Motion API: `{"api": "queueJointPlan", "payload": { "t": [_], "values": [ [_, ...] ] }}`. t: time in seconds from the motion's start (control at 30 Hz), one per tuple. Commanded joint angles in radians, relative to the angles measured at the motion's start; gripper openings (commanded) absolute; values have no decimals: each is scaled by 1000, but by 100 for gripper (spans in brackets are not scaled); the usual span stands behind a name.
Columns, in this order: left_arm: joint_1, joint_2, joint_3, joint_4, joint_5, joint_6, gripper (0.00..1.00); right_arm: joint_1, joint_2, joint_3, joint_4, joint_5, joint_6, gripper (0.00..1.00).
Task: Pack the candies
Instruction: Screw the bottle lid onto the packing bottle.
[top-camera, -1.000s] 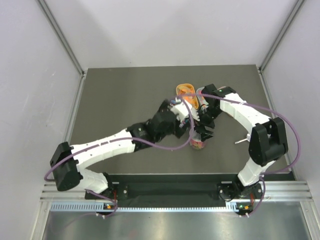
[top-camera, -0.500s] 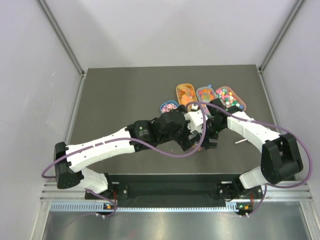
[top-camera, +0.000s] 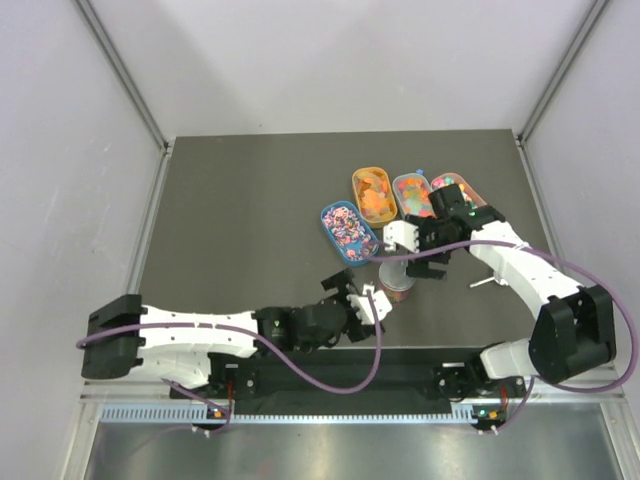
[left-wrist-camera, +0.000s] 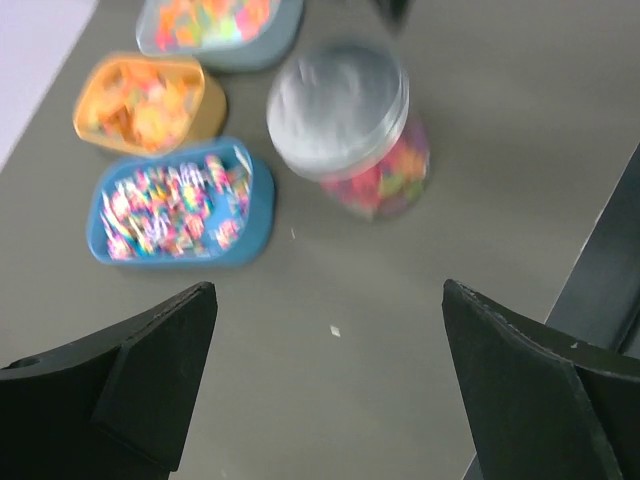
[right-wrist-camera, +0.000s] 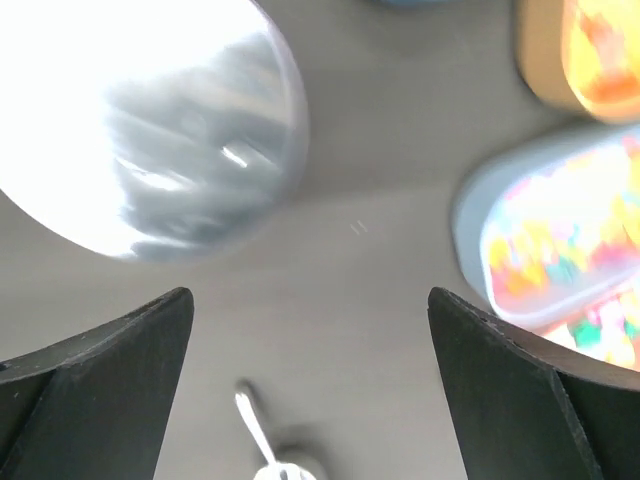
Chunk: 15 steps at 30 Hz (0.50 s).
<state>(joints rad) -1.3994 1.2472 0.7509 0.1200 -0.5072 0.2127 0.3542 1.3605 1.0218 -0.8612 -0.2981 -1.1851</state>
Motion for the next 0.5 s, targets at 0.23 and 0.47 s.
{"api": "queueJointPlan", "payload": {
  "t": [0.23, 0.47],
  "values": [
    [-12, 107, -265, 399, -165, -208, 99, -135, -69, 11, -26, -6, 24, 100],
    [10, 230, -251, 245, -108, -564, 99, -162, -63, 3, 4, -62, 67, 100]
  ]
}}
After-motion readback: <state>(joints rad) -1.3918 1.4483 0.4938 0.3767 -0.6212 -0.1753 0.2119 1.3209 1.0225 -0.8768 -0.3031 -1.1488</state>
